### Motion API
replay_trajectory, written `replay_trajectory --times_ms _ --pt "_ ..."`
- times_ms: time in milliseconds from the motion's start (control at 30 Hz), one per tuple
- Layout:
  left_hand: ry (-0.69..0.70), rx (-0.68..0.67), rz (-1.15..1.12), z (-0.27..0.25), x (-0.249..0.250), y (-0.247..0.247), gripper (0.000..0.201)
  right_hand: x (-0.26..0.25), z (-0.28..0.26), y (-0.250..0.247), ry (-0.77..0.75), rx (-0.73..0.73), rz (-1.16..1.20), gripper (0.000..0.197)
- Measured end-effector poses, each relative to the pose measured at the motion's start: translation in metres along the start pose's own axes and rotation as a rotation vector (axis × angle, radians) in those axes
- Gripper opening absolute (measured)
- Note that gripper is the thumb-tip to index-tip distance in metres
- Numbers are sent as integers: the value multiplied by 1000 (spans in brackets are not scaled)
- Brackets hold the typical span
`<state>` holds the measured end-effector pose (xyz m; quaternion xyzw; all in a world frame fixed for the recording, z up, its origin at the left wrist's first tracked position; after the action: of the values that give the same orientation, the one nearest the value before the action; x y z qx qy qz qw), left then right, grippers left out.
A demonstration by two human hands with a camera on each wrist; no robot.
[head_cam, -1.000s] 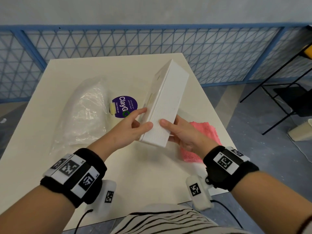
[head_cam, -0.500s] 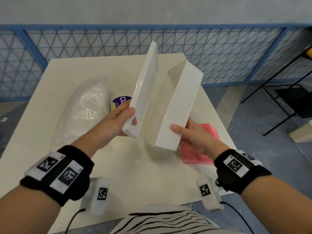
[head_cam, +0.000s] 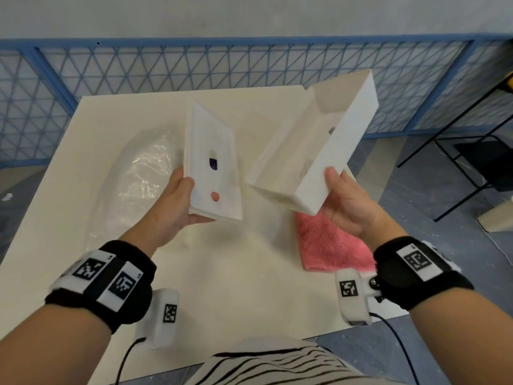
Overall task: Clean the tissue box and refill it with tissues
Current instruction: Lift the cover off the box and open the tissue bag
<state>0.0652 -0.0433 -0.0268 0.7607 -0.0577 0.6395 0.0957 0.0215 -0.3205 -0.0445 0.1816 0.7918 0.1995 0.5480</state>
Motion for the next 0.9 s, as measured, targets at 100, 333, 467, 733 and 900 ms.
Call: replay_trajectory --times_ms 100,333,467,733,900 --pt "-97 -30 -54 0 -12 8 34 6 3 7 64 -83 202 75" --pt "-169 -221 -164 -4 -22 26 34 31 7 29 276 -224 240 62" --pt "-196 -196 -226 -5 -27 23 32 26 14 28 290 -113 -21 50" --pt "-217 -218 -265 -5 -40 27 36 22 20 22 249 105 -439 55" --pt "-259 -239 -278 -6 -47 39 38 40 33 12 332 69 -298 60"
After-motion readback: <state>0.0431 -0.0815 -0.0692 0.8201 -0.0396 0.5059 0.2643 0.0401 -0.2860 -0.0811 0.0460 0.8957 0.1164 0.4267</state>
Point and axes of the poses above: each hand's wrist, its own z-axis towards the middle knuckle, its own y-axis out of the palm, x = y × z, the point moved 4 cm from there along z, towards the middle knuckle, and after that the axes turned 9 degrees about y, right-handed, at the moved point
